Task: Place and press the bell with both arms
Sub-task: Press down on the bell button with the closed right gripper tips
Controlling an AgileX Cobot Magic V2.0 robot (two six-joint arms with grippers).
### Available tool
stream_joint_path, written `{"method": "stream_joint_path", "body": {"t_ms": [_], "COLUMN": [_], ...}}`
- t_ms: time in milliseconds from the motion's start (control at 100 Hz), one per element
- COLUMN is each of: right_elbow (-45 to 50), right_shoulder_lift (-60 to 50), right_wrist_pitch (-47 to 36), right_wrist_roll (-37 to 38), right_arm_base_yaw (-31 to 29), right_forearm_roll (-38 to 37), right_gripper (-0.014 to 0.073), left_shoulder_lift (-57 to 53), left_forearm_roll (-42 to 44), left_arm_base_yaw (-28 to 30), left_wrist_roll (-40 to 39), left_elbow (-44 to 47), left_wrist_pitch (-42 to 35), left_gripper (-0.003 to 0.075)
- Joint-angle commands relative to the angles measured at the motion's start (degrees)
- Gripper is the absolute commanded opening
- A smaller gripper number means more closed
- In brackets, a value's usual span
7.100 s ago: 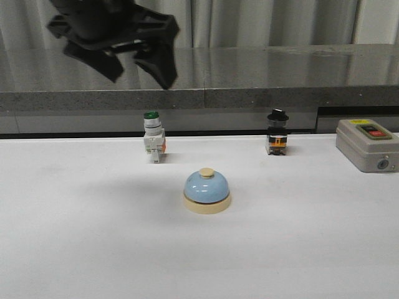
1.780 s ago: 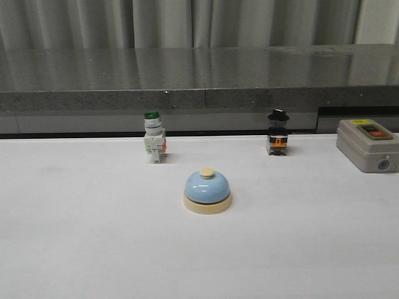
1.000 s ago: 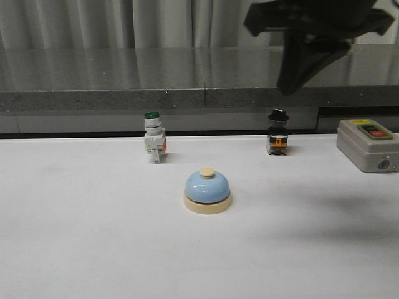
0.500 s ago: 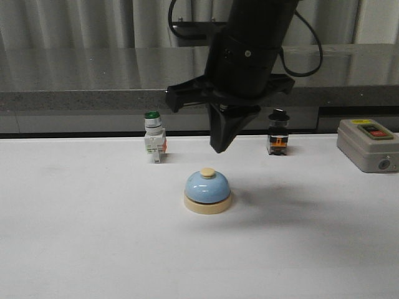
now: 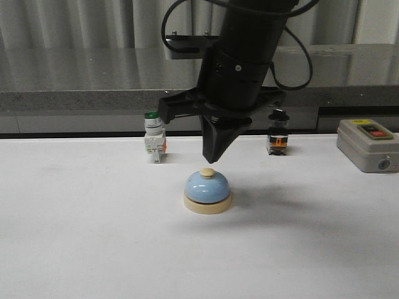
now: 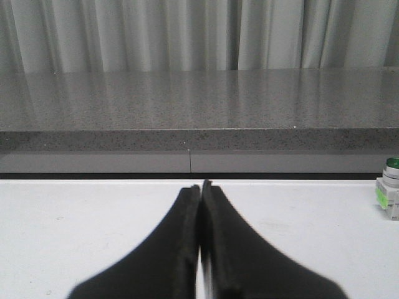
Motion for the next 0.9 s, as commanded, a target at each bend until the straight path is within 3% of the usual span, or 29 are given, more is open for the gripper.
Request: {"method": "stream_joint_path", "body": {"t_ms": [0, 590, 890], "right_elbow": [-1.91, -1.91, -3.75], "right_shoulder_lift": [-2.06, 0.16, -6.09], "right_wrist_pitch": [-1.99, -1.60, -0.47], "right_wrist_roll": [-0.82, -0.82, -0.82], "right_arm_base_yaw": [0.02, 0.02, -0.23], "right_forearm_roll": [0.78, 1.12, 0.29], "right_gripper": [-0.0060, -0.0060, -0.0060], "left_shoulder_lift": [-1.70, -1.70, -1.70], "left_forearm_roll": [-0.42, -0.42, -0.42], "left_arm_base_yaw": [-0.44, -0.44, -0.44], "left_wrist_roll": [-0.38, -0.38, -0.38], "left_elbow": [2.27, 2.27, 2.27], "left_wrist_pitch": [-4.80, -4.80, -4.80], "left_gripper": [-0.0020, -0.0020, -0.0020]}}
